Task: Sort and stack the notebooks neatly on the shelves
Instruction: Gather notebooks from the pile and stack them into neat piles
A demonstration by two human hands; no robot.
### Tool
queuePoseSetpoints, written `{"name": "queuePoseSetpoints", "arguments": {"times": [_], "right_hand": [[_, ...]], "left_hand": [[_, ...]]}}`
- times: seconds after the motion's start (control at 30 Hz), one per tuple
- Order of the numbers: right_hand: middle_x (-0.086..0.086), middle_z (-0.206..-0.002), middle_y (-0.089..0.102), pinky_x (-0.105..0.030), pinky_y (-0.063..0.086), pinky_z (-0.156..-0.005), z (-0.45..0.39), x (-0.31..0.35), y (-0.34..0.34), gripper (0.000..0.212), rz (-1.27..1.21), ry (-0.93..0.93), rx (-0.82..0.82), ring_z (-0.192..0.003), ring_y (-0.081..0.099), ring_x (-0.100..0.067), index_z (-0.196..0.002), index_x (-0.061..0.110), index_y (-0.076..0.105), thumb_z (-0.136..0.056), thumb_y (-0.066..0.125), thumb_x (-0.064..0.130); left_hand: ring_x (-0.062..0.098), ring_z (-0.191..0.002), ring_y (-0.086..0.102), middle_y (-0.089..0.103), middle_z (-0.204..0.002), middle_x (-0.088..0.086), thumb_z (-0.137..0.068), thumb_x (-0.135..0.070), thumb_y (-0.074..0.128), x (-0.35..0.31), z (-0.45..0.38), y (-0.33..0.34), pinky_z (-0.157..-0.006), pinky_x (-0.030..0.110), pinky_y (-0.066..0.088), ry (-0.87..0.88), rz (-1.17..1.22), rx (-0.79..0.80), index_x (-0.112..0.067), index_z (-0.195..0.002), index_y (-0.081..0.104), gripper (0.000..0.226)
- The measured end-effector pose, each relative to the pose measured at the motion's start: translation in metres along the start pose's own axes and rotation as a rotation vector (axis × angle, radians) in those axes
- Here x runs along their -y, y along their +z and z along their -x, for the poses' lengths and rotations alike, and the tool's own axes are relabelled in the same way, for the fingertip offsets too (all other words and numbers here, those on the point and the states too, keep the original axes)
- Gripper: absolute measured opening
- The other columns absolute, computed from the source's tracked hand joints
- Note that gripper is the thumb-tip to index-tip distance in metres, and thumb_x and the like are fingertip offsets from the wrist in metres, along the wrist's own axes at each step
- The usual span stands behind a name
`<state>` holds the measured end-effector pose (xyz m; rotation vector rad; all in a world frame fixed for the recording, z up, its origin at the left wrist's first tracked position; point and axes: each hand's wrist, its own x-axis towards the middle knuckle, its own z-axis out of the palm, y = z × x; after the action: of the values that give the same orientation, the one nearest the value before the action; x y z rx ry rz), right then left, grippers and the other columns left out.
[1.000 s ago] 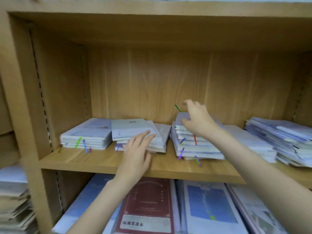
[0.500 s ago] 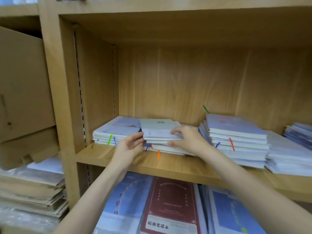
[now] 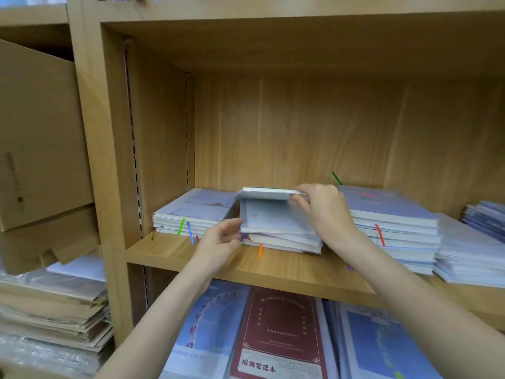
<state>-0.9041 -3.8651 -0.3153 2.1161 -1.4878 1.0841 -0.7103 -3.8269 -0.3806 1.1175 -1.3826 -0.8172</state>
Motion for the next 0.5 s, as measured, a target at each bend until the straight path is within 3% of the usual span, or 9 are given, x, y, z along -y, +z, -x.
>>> {"name": "queuePoseSetpoints", "arguments": {"times": [0.1, 0.23, 0.3, 0.37, 0.4, 0.43, 0.5], "right_hand": [[-0.010, -0.091, 0.064, -0.031, 0.035, -0.063, 0.007, 0.000, 0.001, 0.027, 0.203, -0.056, 0.089, -0.090, 0.058, -0.031, -0.098, 0.010, 0.063, -0.098, 0.045, 0.029], [-0.012, -0.097, 0.065, -0.030, 0.033, -0.064, 0.020, -0.001, 0.005, 0.023, 0.380, -0.040, 0.227, -0.098, 0.058, -0.030, -0.101, 0.010, 0.062, -0.097, 0.046, 0.026], [-0.011, -0.070, 0.065, -0.027, 0.030, -0.052, 0.029, -0.001, 0.006, 0.016, 0.492, -0.069, 0.230, -0.071, 0.065, -0.029, -0.077, 0.010, 0.064, -0.078, 0.074, 0.023], [-0.005, -0.039, 0.050, -0.020, 0.020, -0.043, 0.034, 0.001, 0.004, 0.041, 0.490, -0.058, 0.200, -0.036, 0.054, -0.024, -0.047, 0.012, 0.055, -0.039, 0.094, 0.018], [-0.006, -0.039, 0.050, -0.020, 0.021, -0.043, 0.034, 0.003, 0.002, 0.041, 0.497, -0.062, 0.184, -0.035, 0.054, -0.024, -0.047, 0.012, 0.055, -0.041, 0.095, 0.021], [-0.009, -0.051, 0.058, -0.023, 0.027, -0.046, 0.034, 0.002, 0.002, 0.032, 0.497, -0.098, 0.209, -0.048, 0.061, -0.026, -0.058, 0.011, 0.061, -0.059, 0.088, 0.027], [-0.010, -0.090, 0.065, -0.027, 0.033, -0.061, 0.029, 0.000, 0.002, 0.025, 0.377, -0.048, 0.239, -0.088, 0.064, -0.029, -0.084, 0.016, 0.060, -0.093, 0.053, 0.038]], "left_hand": [[0.016, -0.107, 0.059, 0.064, -0.114, 0.006, -0.088, 0.003, 0.056, -0.001, -0.003, 0.008, -0.088, 0.022, 0.042, -0.097, 0.158, -0.047, -0.011, -0.122, 0.056, 0.037], [0.021, -0.107, 0.061, 0.066, -0.109, 0.011, -0.086, 0.008, 0.056, -0.004, -0.005, 0.010, -0.093, 0.027, 0.045, -0.171, 0.299, -0.079, -0.003, -0.125, 0.052, 0.041], [0.022, -0.109, 0.060, 0.064, -0.112, 0.014, -0.086, 0.008, 0.055, -0.006, -0.004, 0.010, -0.092, 0.026, 0.045, -0.183, 0.318, -0.075, -0.002, -0.125, 0.052, 0.040], [0.022, -0.111, 0.059, 0.063, -0.115, 0.016, -0.087, 0.007, 0.054, -0.007, -0.004, 0.009, -0.093, 0.026, 0.045, -0.192, 0.319, -0.074, -0.002, -0.125, 0.053, 0.039], [0.022, -0.112, 0.059, 0.063, -0.116, 0.016, -0.087, 0.007, 0.054, -0.007, -0.005, 0.008, -0.095, 0.027, 0.045, -0.197, 0.318, -0.078, -0.002, -0.124, 0.053, 0.038], [0.023, -0.112, 0.058, 0.062, -0.117, 0.017, -0.087, 0.007, 0.053, -0.007, -0.005, 0.008, -0.096, 0.027, 0.045, -0.201, 0.321, -0.081, -0.001, -0.123, 0.054, 0.037], [0.022, -0.110, 0.059, 0.061, -0.118, 0.017, -0.089, 0.007, 0.050, -0.007, -0.006, 0.009, -0.092, 0.025, 0.048, -0.207, 0.355, -0.093, -0.001, -0.119, 0.056, 0.032]]}}
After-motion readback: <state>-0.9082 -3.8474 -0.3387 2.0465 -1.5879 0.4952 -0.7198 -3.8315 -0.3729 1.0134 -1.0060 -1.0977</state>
